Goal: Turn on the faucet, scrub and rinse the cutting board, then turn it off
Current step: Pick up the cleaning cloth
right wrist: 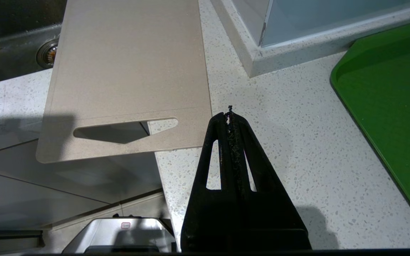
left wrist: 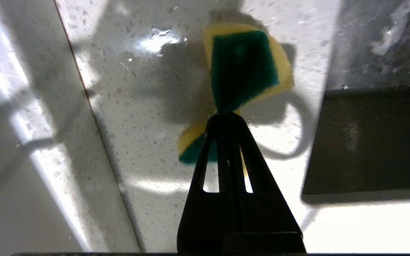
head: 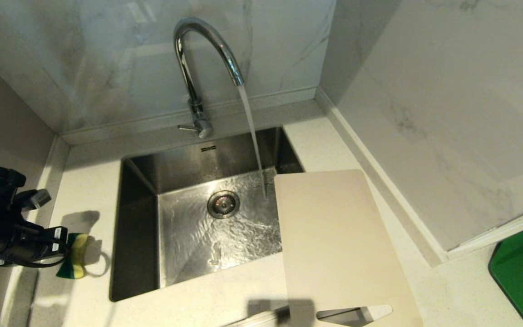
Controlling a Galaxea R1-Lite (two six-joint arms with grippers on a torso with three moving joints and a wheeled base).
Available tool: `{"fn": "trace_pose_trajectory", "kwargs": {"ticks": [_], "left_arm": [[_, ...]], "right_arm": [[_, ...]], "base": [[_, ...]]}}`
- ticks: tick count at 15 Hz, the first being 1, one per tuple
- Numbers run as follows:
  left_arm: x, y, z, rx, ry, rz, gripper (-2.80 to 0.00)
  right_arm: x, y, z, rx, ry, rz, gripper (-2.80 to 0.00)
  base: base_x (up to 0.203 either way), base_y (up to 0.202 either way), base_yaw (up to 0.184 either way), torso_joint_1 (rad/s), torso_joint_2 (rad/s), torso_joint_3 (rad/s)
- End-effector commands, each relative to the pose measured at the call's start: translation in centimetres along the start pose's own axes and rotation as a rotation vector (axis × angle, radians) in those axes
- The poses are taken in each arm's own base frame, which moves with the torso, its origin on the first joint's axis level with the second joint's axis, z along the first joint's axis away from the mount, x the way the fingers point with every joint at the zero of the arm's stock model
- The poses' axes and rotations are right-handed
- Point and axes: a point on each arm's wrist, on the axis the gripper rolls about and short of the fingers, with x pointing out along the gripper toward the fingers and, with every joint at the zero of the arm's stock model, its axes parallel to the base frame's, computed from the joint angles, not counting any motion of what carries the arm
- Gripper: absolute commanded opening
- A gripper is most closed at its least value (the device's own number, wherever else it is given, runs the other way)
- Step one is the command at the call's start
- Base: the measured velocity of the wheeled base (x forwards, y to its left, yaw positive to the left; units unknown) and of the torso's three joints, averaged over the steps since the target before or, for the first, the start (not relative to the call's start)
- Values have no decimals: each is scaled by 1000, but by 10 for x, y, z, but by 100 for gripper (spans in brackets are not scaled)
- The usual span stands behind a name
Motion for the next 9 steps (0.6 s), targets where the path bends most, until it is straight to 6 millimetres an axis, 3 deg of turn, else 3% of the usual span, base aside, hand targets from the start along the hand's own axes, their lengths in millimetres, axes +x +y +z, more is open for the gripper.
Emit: {"fn": "trace_pose_trajectory", "kwargs": {"ticks": [1,9], "left_arm": [[-19,-2,2,4,-49,-6,-280],[-32,-4,2,7,-68,-32,-280]], "right_arm": [[0,0,0,1,0,0,-280],[0,0,0,1,0,0,-280]], "base": [[0,0,0,0,0,0],[0,0,0,0,0,0]]}}
